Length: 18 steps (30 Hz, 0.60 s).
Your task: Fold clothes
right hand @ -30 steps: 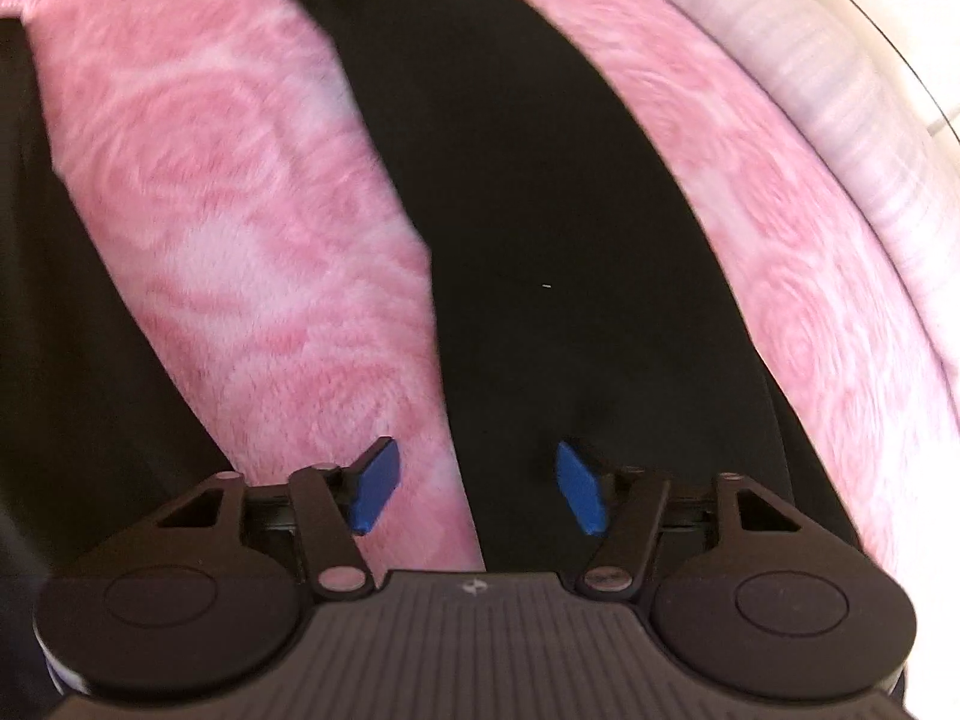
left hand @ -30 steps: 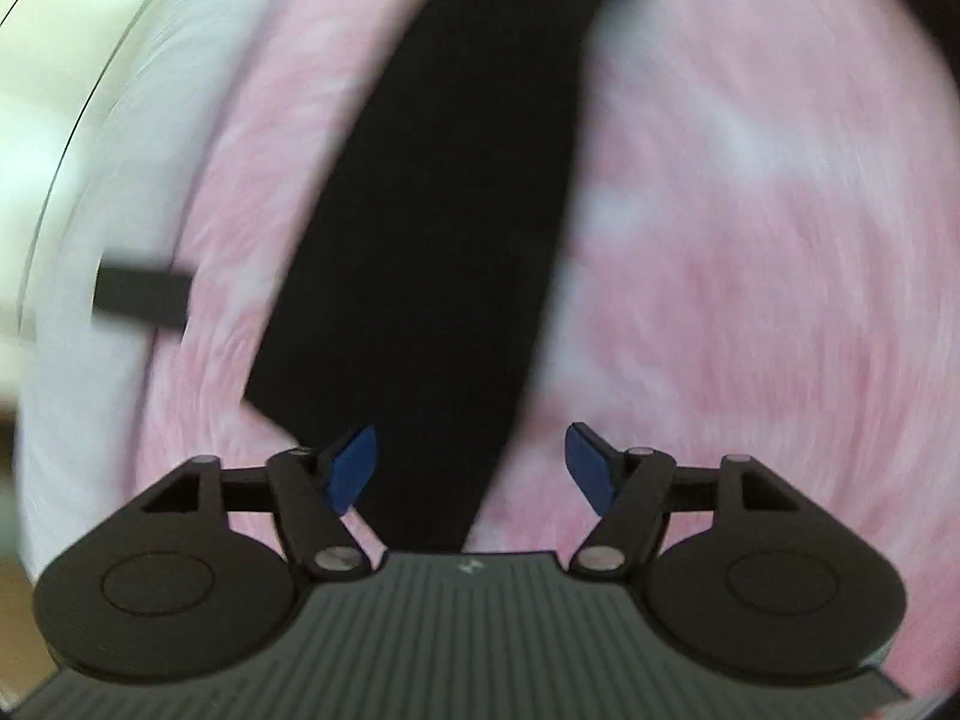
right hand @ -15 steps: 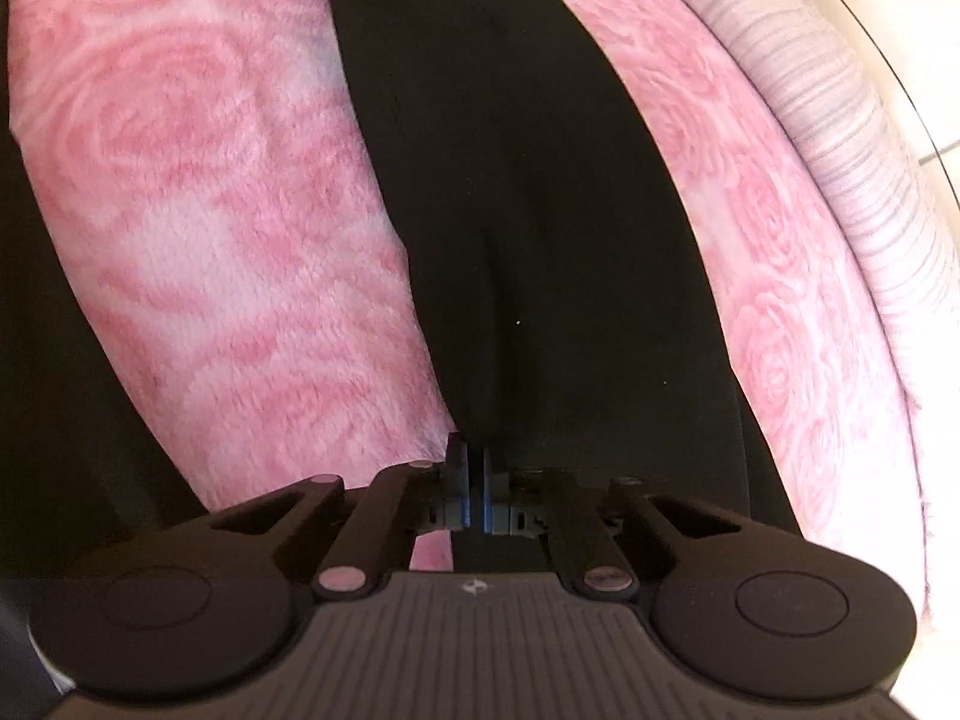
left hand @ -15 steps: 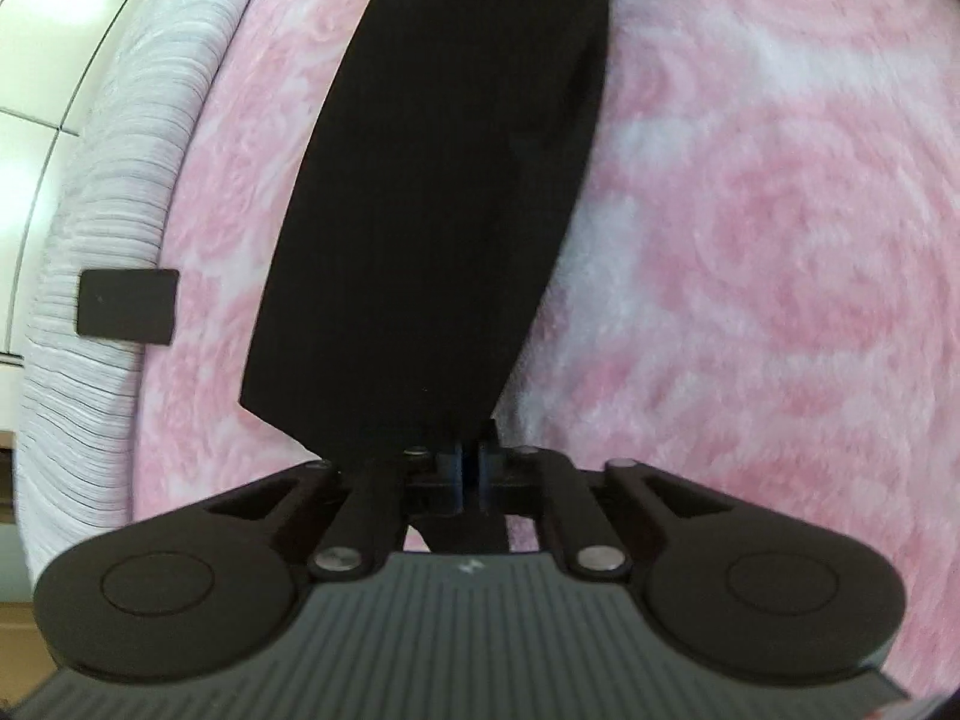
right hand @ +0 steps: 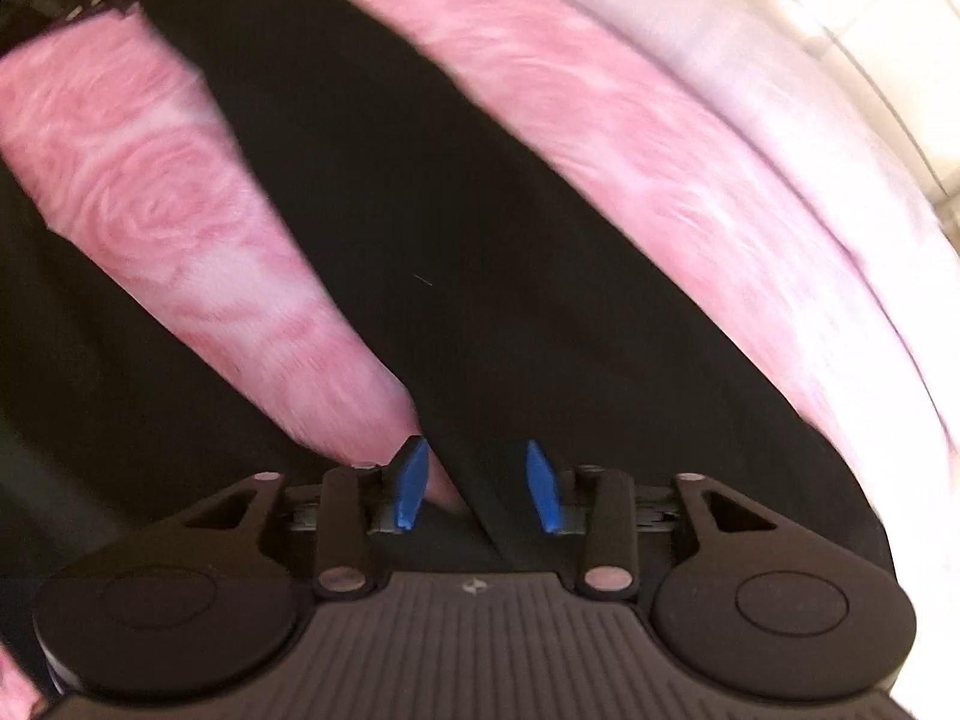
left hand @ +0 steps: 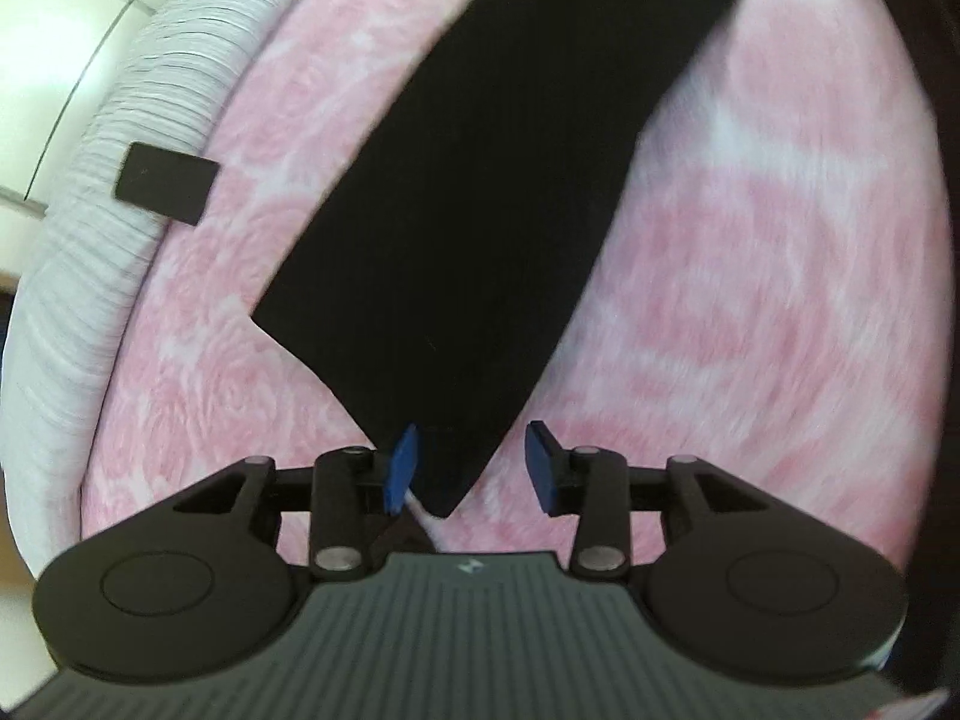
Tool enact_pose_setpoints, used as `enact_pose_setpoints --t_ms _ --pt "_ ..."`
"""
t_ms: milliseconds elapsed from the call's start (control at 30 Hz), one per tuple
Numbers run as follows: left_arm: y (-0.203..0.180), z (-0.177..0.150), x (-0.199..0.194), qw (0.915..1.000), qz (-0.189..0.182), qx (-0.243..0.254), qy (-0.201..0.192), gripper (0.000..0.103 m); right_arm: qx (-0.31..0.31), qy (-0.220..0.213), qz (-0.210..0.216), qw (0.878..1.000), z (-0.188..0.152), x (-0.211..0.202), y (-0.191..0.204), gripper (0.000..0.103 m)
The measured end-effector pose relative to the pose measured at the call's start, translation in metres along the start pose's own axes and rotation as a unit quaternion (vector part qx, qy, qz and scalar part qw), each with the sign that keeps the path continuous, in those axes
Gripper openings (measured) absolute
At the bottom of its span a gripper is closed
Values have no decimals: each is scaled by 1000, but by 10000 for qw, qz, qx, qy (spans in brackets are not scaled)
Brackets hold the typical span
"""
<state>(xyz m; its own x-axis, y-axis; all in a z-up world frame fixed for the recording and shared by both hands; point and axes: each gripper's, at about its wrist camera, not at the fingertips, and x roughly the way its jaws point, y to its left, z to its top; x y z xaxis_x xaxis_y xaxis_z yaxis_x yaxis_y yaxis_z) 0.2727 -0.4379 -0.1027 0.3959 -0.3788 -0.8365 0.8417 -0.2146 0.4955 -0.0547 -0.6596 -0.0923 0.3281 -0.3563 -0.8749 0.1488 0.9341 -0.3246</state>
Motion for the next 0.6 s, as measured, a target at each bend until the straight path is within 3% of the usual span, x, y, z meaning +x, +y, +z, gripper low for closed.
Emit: enact_pose_setpoints --t_ms 167,267,400,500,600 --pt "-28 53 -46 9983 54 -234 -524 46 1171 243 -440 9918 -74 -53 -55 49" --pt "-63 103 -76 9951 -101 -87 -984 50 1423 483 -696 9862 -134 -81 -85 58" --pt "-132 188 -106 9880 -388 169 -1485 57 1057 838 -937 9864 -221 -99 -128 64" --pt "-191 261 -121 9835 -596 298 -1685 58 486 670 -701 9941 -260 -81 -155 72" --pt "-250 336 -127 9817 -955 198 -1635 58 -87 500 -461 9976 -299 -63 -182 72"
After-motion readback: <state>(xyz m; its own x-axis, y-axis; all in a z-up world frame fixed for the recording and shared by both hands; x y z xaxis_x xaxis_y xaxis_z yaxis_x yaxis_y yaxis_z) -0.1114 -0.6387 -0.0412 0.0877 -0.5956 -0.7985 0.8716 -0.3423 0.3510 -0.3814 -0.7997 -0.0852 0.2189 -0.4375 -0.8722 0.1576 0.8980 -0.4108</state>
